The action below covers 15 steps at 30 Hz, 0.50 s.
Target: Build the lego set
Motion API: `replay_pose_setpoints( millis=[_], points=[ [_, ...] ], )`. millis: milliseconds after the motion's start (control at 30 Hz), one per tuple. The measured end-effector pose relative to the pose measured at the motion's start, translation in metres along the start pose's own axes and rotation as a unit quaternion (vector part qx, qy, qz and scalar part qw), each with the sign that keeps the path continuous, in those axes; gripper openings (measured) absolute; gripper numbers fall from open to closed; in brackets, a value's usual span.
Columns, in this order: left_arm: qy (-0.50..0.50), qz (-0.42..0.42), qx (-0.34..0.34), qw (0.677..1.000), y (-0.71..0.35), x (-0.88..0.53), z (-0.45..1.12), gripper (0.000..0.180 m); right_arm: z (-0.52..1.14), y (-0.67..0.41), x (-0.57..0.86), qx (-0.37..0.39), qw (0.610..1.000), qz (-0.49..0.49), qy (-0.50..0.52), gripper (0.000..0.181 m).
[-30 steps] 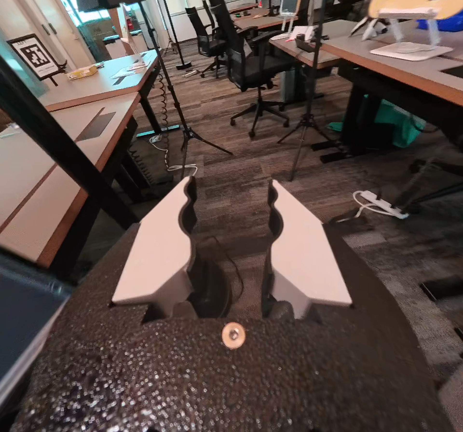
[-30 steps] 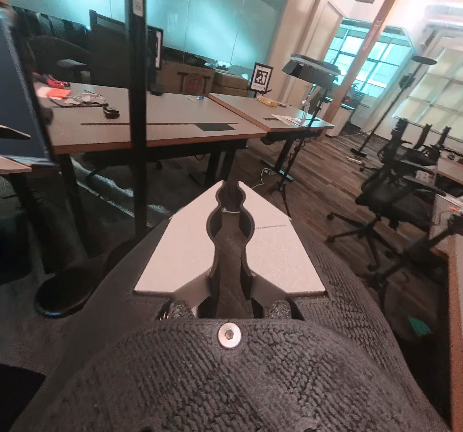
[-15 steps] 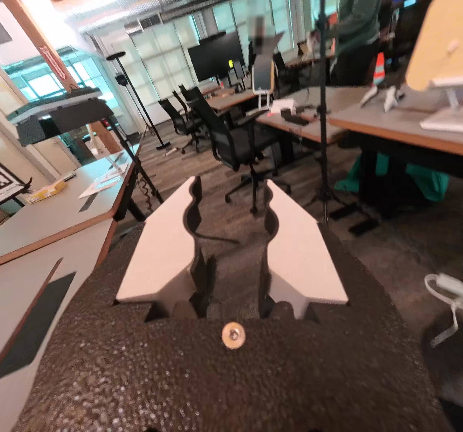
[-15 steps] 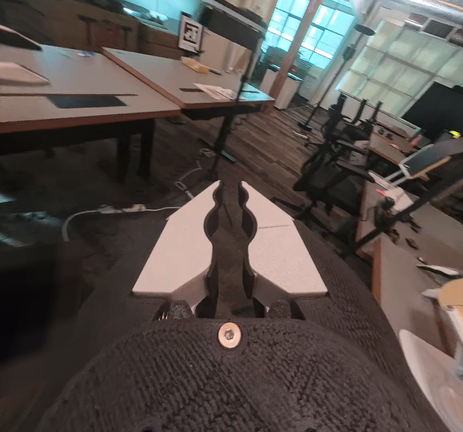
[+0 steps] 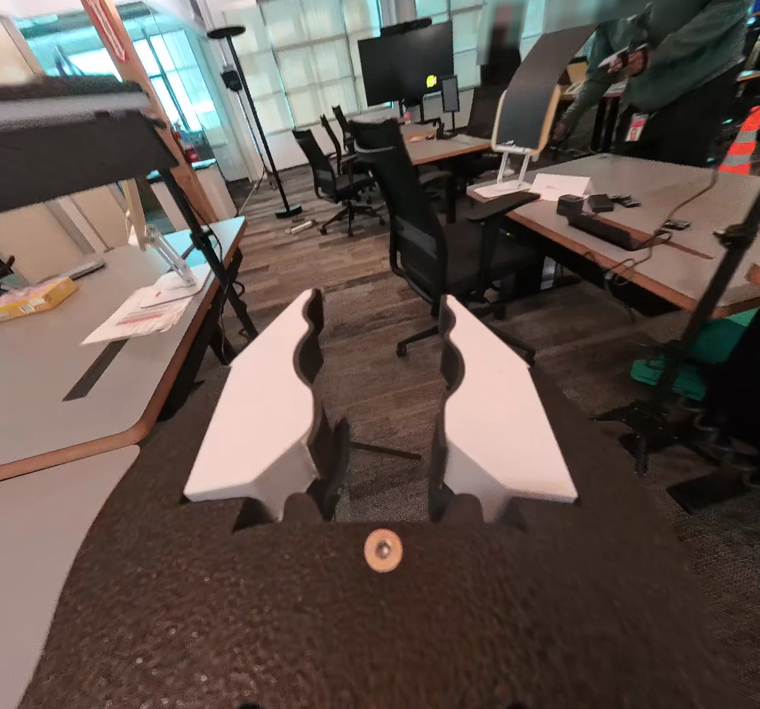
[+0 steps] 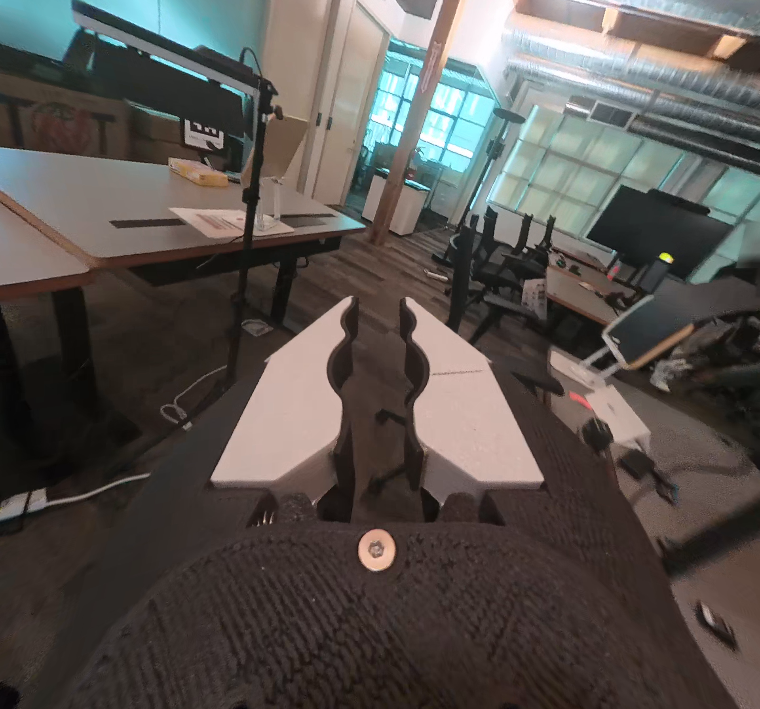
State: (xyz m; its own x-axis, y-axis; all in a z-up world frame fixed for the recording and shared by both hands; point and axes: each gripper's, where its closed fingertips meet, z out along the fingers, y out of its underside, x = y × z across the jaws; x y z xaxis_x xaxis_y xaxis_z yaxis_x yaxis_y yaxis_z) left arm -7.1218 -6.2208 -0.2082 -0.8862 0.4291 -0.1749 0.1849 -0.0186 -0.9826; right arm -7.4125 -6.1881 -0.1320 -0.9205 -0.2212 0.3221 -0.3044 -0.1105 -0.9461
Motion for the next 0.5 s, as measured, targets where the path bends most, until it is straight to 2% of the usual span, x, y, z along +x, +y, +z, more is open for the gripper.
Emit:
replay_pose_setpoints(
  millis=[133,267,400,500],
  points=[
    [0.007,-0.013,-0.025,1.0,0.035,-0.041,0.086,0.06,0.107,0.016,0.019,0.018,1.0,-0.007,-0.012,0.029],
    [0.039,-0.023,-0.01,0.999,0.05,-0.071,0.192,0.061,0.207,0.036,0.047,0.033,0.999,-0.001,0.002,0.038],
    [0.119,-0.017,-0.004,0.993,0.028,-0.075,0.308,0.062,0.304,0.042,0.076,0.015,1.0,0.001,-0.002,0.047],
    [0.169,0.014,0.015,0.985,0.008,-0.072,0.389,0.06,0.356,0.043,0.107,0.03,0.999,-0.015,0.026,0.045]
  ],
)
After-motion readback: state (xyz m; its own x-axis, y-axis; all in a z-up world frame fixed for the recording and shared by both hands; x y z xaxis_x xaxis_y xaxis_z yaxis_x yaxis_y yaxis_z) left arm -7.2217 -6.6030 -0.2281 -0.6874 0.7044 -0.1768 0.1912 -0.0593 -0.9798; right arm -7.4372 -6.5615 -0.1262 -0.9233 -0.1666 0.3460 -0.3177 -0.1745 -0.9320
